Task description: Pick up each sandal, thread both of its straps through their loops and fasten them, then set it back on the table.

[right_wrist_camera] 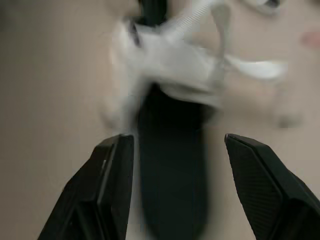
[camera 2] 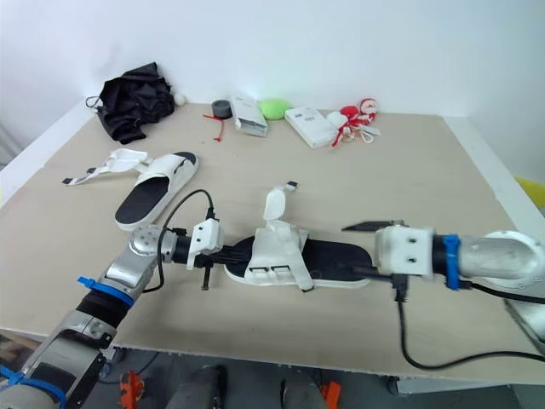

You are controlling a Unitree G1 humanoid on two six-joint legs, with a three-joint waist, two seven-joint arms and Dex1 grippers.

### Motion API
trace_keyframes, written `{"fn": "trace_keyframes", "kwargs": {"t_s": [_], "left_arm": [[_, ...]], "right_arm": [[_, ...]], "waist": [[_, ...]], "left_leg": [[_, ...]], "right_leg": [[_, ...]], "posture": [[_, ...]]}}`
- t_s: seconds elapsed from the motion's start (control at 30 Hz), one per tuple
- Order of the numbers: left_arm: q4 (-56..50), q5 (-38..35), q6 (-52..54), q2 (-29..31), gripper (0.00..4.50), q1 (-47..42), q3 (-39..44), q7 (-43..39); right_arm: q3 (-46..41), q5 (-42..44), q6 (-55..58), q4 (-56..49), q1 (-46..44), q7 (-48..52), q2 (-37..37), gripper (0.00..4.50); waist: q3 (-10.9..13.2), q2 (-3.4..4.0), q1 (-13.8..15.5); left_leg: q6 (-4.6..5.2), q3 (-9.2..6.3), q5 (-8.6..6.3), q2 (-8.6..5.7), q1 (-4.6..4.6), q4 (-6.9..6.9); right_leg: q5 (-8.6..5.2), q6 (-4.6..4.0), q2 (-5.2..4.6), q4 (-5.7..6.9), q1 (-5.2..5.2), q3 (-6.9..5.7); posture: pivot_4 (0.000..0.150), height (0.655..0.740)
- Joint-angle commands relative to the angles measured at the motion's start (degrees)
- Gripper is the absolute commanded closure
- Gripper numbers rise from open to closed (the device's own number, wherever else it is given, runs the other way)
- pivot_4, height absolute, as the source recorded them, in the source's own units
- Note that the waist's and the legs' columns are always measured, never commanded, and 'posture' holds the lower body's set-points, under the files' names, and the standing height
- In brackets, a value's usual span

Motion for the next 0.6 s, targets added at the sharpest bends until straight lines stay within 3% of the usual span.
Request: {"fn": "trace_keyframes", "kwargs": {"t_s": [0.03,0.3,0.6], "left_arm": [[5.6,5.8,1.5,0.0,4.50,2.4,-5.0,-1.1],[6.2,5.8,1.0,0.0,4.50,2.1,-5.1,-1.4],[5.2,6.0,1.3,0.1,4.50,2.7,-5.1,-1.4]], "right_arm": [[-5.1,10.1,11.1,-6.5,2.8,-1.8,1.0,1.34],[11.1,-7.4,15.6,-5.2,-7.3,-18.6,15.1,1.34],[13.1,-10.7,19.7,-4.2,-10.8,-16.1,19.5,1.34]], "waist": [[0.0,-0.08,0.0],[-0.2,-0.05,0.0],[-0.2,0.01,0.1]], "left_leg": [[0.00,-0.01,0.00,0.00,-0.01,0.00],[-0.06,0.19,-0.03,0.23,-0.15,0.00],[0.09,0.10,-0.14,0.11,-0.34,-0.02]], "right_leg": [[0.00,0.00,-0.01,0.00,0.00,0.00],[0.06,-0.06,-0.13,-0.66,-0.21,-0.19],[0.19,0.12,-0.04,-0.88,-0.19,-0.18]], "posture": [[0.150,0.7380],[0.150,0.7380],[0.150,0.7380]]}}
